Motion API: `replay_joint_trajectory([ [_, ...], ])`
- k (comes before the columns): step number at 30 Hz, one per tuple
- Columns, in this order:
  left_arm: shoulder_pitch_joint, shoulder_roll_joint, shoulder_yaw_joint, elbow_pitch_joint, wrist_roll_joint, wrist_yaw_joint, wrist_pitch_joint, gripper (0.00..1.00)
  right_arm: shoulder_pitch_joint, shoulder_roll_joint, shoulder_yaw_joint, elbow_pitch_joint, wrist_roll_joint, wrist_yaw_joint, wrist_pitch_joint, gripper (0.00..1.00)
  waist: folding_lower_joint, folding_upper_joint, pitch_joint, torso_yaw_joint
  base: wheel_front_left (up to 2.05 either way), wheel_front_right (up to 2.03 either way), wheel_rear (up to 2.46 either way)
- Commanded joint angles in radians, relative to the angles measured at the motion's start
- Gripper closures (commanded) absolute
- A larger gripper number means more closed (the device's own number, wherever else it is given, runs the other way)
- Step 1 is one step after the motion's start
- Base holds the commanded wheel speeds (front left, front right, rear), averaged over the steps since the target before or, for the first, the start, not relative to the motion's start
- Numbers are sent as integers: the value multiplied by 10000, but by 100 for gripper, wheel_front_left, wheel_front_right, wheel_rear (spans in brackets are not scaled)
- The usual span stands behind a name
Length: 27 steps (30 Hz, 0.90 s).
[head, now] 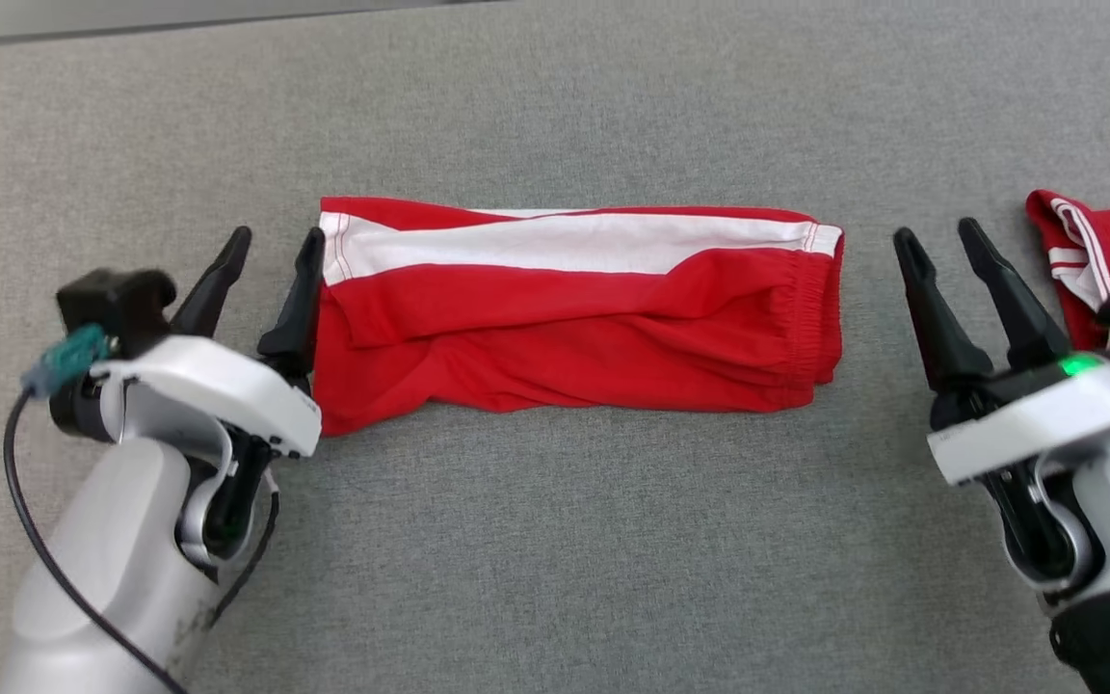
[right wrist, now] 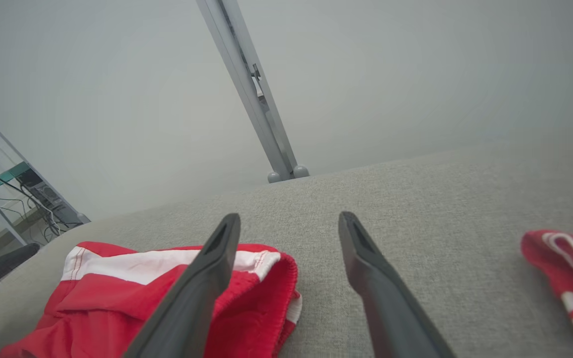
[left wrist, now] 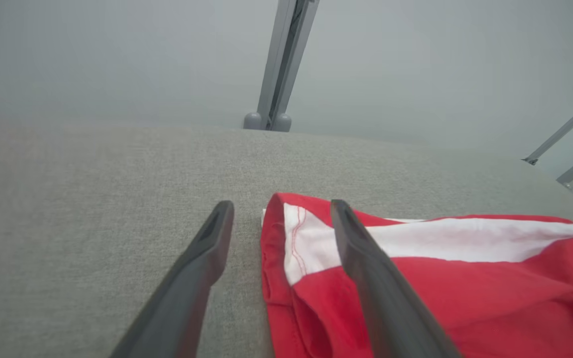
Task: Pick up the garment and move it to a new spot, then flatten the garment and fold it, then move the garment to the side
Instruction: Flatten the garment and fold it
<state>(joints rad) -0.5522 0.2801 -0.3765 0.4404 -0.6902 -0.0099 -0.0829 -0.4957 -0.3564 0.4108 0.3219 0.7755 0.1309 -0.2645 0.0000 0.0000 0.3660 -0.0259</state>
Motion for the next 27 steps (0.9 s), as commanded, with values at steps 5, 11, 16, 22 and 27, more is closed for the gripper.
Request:
replay_joint_trajectory([
  [5, 1175, 148, 282, -1453, 523, 876, -1160, 0, 1512, 520, -1770, -1332, -1701, -4, -11, 0, 0, 0, -471, 19, 0, 0, 0],
  [11, 2536, 298, 500, -3444, 1595, 2056, -1704, 0, 2856, 1205, -3106, -2487, -3391, -4, -11, 0, 0, 0, -1031, -23, 0, 0, 0],
  [16, 3573, 347, 489, -4767, 2354, 2626, -1778, 0, 3681, 1494, -3552, -2684, -4184, -4, -14, 0, 0, 0, -1581, -13, 0, 0, 0],
  [22, 4657, 475, 459, -5338, 2692, 2856, -1793, 0, 4500, 1786, -3748, -2522, -4685, -4, 60, 0, 0, 0, -2245, -9, 0, 0, 0],
  [27, 5212, 533, 458, -5406, 2722, 2921, -1800, 0, 5023, 2026, -3970, -2576, -4939, -4, 210, 0, 0, 0, -2640, 32, 0, 0, 0],
])
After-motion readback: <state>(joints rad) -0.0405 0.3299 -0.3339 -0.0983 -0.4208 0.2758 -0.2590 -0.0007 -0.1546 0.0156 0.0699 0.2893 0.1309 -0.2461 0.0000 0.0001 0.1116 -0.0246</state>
